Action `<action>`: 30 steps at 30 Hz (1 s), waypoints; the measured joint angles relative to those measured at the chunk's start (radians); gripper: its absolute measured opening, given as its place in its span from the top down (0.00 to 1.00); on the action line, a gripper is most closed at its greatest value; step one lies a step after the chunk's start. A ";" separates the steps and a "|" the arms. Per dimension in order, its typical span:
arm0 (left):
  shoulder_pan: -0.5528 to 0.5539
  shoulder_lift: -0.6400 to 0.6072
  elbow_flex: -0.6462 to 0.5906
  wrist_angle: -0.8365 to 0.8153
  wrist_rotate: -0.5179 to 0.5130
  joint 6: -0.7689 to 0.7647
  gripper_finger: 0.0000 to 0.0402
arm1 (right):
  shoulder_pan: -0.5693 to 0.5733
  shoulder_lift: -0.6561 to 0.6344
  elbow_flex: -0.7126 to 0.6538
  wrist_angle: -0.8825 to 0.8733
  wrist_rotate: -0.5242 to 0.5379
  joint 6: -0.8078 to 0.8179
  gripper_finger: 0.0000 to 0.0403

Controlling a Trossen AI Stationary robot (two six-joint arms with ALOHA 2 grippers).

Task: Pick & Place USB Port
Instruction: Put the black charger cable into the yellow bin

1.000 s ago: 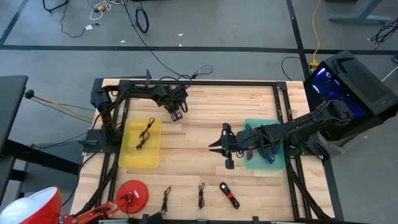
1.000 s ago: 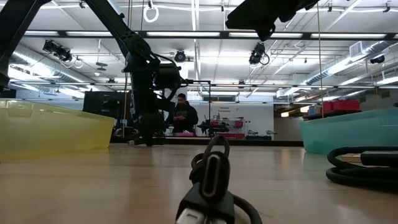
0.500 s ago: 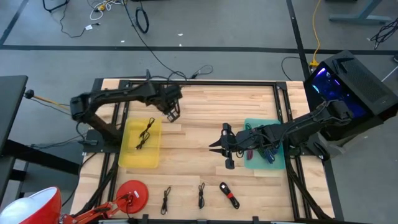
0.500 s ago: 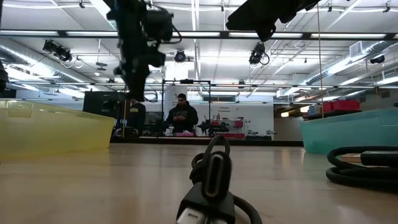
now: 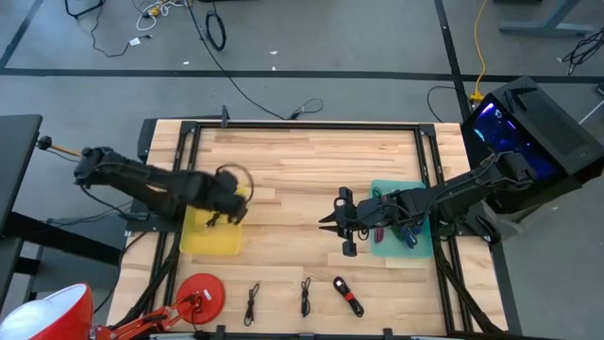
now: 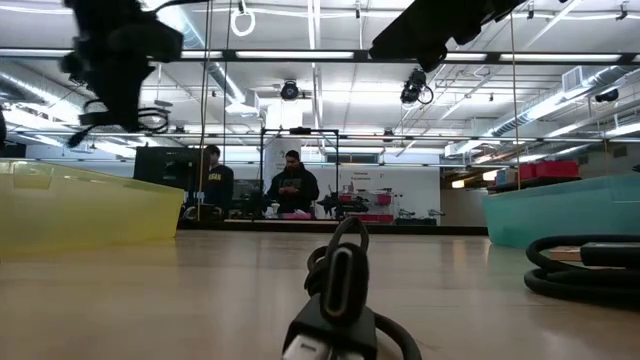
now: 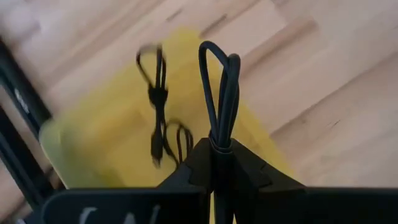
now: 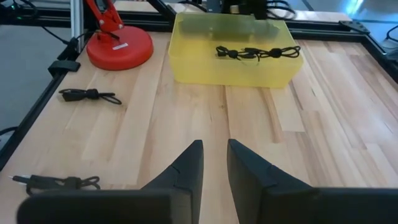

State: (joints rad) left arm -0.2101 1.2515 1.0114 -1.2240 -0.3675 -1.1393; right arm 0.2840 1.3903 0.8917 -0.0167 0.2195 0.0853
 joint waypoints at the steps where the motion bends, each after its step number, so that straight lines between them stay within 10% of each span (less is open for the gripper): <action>1: -0.036 -0.005 -0.020 0.000 -0.007 -0.058 0.93 | 0.000 0.000 0.000 -0.001 0.000 0.000 0.82; 13: -0.310 -0.010 -0.195 0.002 -0.011 -0.599 0.92 | 0.000 0.000 0.000 -0.009 0.001 -0.019 0.82; 30: -0.334 -0.010 -0.199 0.023 -0.030 -0.582 0.71 | -0.001 0.000 0.000 -0.007 0.001 -0.016 0.82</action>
State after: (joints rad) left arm -0.5438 1.2419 0.8127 -1.2011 -0.3972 -1.7212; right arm 0.2825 1.3903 0.8917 -0.0233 0.2207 0.0689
